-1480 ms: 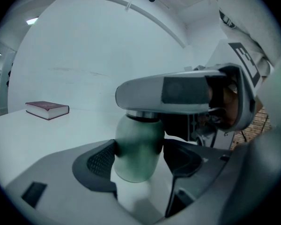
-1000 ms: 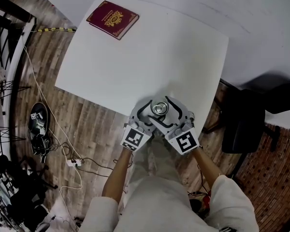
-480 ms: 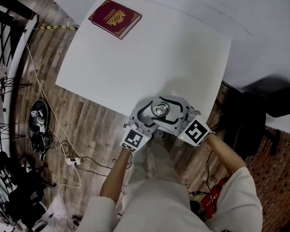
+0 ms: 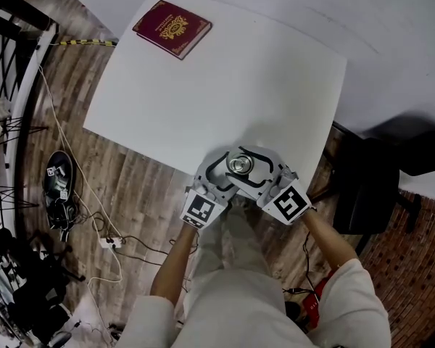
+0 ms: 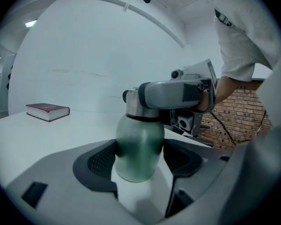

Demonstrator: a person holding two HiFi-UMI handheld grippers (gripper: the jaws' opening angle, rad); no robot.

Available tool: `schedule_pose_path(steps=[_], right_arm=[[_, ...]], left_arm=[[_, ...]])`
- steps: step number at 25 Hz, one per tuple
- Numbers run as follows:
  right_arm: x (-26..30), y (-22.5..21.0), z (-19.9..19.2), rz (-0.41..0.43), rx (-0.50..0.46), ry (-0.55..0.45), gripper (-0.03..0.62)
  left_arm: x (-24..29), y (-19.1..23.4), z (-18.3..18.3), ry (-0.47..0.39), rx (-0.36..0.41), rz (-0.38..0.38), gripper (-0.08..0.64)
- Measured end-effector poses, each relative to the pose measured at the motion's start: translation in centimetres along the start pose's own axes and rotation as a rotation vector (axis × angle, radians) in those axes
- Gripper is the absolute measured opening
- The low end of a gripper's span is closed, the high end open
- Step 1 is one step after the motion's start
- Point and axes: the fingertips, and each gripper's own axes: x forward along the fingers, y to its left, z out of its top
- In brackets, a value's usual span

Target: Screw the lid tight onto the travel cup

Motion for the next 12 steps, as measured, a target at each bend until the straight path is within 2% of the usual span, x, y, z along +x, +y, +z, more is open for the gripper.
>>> schedule_pose_path(steps=[12], right_arm=[[-0.4,-1.2,0.0,-0.369,0.085,-0.034,0.261]], left_arm=[[-0.1,-0.1,-0.1,0.000,0.005,0.011,0.312]])
